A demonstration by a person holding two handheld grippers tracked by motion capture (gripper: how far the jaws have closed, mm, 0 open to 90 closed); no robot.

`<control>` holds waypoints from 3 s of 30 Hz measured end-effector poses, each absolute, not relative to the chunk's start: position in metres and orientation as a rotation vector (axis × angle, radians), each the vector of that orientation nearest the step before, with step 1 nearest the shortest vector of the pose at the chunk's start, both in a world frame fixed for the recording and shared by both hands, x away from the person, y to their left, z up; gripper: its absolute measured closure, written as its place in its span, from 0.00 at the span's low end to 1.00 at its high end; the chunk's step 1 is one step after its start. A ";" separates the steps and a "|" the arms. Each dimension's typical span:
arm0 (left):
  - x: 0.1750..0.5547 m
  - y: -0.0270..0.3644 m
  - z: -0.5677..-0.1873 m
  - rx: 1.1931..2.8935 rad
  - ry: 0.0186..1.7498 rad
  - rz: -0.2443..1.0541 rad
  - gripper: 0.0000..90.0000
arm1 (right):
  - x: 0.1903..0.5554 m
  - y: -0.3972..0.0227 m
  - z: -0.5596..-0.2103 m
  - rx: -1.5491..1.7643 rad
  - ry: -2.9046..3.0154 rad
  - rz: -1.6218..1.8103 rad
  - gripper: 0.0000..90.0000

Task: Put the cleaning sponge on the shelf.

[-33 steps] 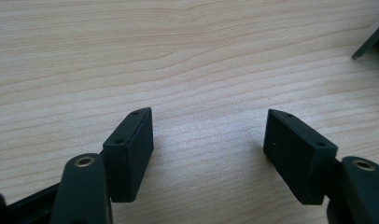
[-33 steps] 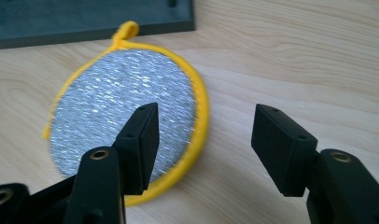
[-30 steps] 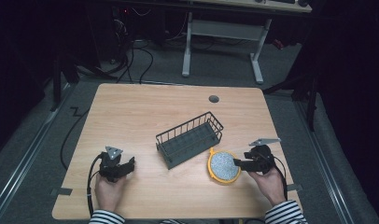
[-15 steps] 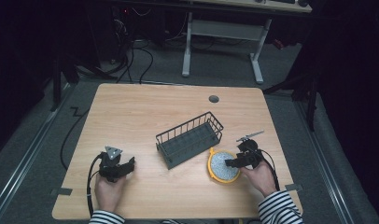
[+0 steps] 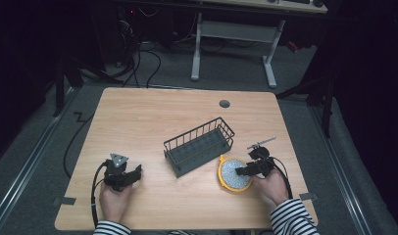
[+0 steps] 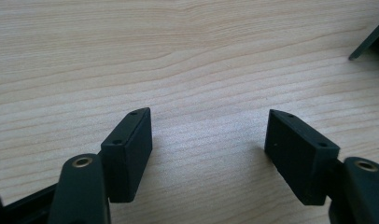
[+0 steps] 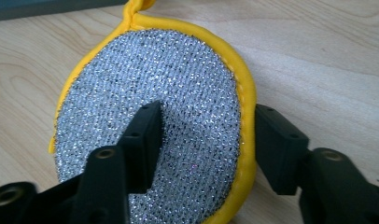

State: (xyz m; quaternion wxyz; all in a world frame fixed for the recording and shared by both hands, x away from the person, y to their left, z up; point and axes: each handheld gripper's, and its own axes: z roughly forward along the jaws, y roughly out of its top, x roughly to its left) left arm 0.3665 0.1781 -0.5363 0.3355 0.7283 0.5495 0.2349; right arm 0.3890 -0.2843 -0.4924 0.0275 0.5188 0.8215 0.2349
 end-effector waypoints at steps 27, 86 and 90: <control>0.367 0.177 -0.536 1.907 1.429 0.614 0.35 | 0.379 -0.294 -0.466 1.440 2.514 0.898 0.87; 0.365 0.176 -0.536 1.916 1.423 0.623 0.36 | 0.460 -0.234 -0.352 1.199 2.404 1.102 0.86; 0.365 0.176 -0.536 1.916 1.423 0.622 0.36 | 0.469 -0.227 -0.357 1.220 2.394 1.081 0.86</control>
